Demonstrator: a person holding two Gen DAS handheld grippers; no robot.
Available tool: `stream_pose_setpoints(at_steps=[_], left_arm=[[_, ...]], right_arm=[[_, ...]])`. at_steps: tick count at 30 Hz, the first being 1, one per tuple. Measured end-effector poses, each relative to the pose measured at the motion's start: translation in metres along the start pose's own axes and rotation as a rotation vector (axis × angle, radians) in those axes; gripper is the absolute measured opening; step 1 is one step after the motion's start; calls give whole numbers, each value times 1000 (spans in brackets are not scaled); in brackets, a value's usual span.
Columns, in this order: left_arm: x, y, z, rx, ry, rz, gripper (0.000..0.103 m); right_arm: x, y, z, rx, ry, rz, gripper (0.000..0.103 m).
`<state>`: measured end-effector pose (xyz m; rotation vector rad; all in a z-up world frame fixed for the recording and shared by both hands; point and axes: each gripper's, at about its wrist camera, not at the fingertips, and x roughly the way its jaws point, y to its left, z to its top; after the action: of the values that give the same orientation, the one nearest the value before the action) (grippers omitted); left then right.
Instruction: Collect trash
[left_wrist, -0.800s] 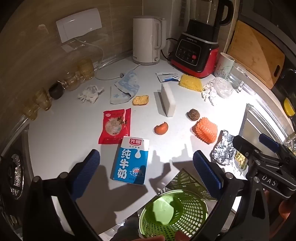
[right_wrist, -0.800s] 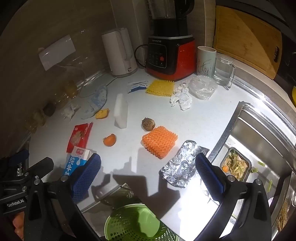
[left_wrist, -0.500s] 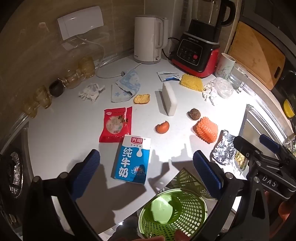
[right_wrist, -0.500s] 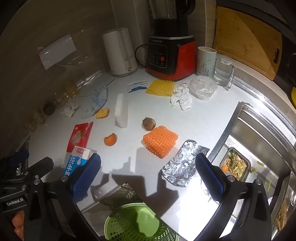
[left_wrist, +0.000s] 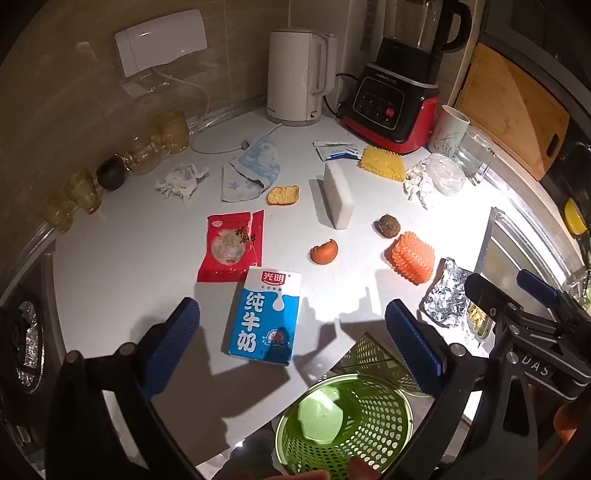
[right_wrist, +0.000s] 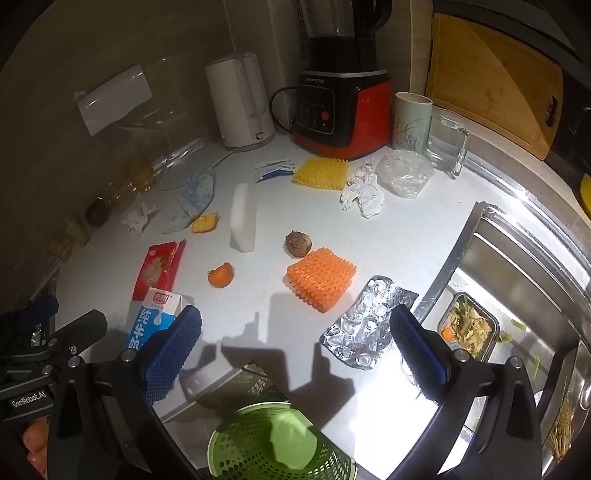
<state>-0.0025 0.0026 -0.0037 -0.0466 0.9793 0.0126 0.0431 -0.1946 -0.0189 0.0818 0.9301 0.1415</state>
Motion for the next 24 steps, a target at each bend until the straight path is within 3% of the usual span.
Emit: stream_pose_setpoints(at_steps=[24], left_arm=[[5,0,-3,-1,16,-4,96]], right_arm=[[0,0,-4,-9,2,1,101]])
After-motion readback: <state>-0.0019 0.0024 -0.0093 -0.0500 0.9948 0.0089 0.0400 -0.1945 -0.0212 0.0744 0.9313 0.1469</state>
